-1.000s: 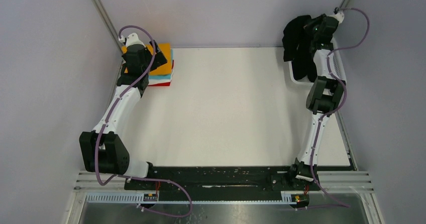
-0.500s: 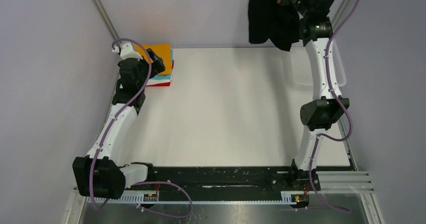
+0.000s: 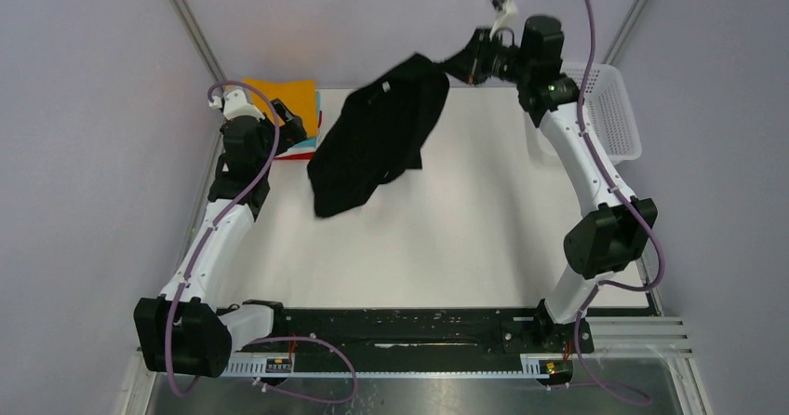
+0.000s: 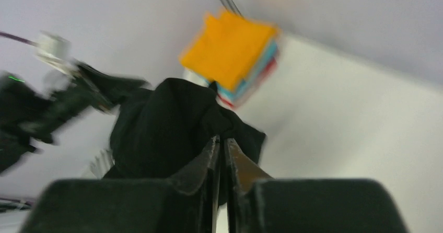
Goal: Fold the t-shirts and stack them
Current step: Move the tshirt to the center of the board, then flatten out the tshirt
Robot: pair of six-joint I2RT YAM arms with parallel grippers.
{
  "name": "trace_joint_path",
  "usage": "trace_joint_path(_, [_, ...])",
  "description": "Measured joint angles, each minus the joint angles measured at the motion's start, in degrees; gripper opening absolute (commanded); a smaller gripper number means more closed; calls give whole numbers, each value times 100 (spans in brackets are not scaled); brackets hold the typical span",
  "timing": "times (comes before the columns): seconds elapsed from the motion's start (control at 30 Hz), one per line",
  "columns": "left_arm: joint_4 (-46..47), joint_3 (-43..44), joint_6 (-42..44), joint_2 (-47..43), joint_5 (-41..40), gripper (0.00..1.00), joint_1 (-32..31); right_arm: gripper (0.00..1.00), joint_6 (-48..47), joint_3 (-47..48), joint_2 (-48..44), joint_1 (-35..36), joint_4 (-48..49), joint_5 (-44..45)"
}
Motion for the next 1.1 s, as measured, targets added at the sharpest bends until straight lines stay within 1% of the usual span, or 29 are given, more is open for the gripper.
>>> trace_joint_path(0.03, [-55,0,-46,20,2,99,0,65,-61,-511,-85,-50,-46,195])
trace_joint_path(0.07, [-109,0,-105,63,4,99,0,78,-175,-1056,-127,-122,-120,509])
trace_joint_path(0.1, [-168,0,-153,125,11,99,0,85,-223,-1462,-127,-208,-247,855])
trace_joint_path(0.13, [-243,2,-203,212,44,99,0,94,-256,-1731,-114,-289,-398,1169])
trace_joint_path(0.17, [-313,2,-243,295,72,99,0,99,-348,-2026,-111,-376,-634,1615])
trace_joint_path(0.27, [-623,9,-369,721,323,99,0,99,-505,-2479,-122,-575,-1185,2651])
trace_joint_path(0.37, [-981,9,-472,1141,721,99,-2,100,-575,-2730,-254,-616,-1370,3134])
trace_joint_path(0.47, [-1381,2,-562,1462,1040,99,-52,100,-601,-2968,-511,-498,-1453,3261])
trace_joint_path(0.6, [-1834,-140,-699,1563,1051,99,-247,99,-715,-3093,-575,13,-1606,3458])
trace_joint_path(0.73, [-2190,-553,-898,1451,933,99,-389,99,-741,-3104,-293,525,-1694,3547])
trace_joint_path(0.87, [-2378,-957,-1152,1427,811,98,-385,96,-737,-3040,168,772,-1672,3637])
trace_joint_path(0.93, [-2352,-1034,-1281,1521,809,93,-382,95,-726,-2870,459,835,-1661,3713])
trace_joint_path(1.03, [-2061,-1029,-1451,1904,872,80,-382,93,-693,-2599,833,892,-1576,3869])
trace_joint_path(1.07, [-2081,-946,-1486,1998,896,75,-382,92,-686,-2542,925,903,-1532,3926])
trace_joint_path(1.1, [-1930,-914,-1506,2059,922,67,-391,90,-667,-2503,1014,916,-1478,3998])
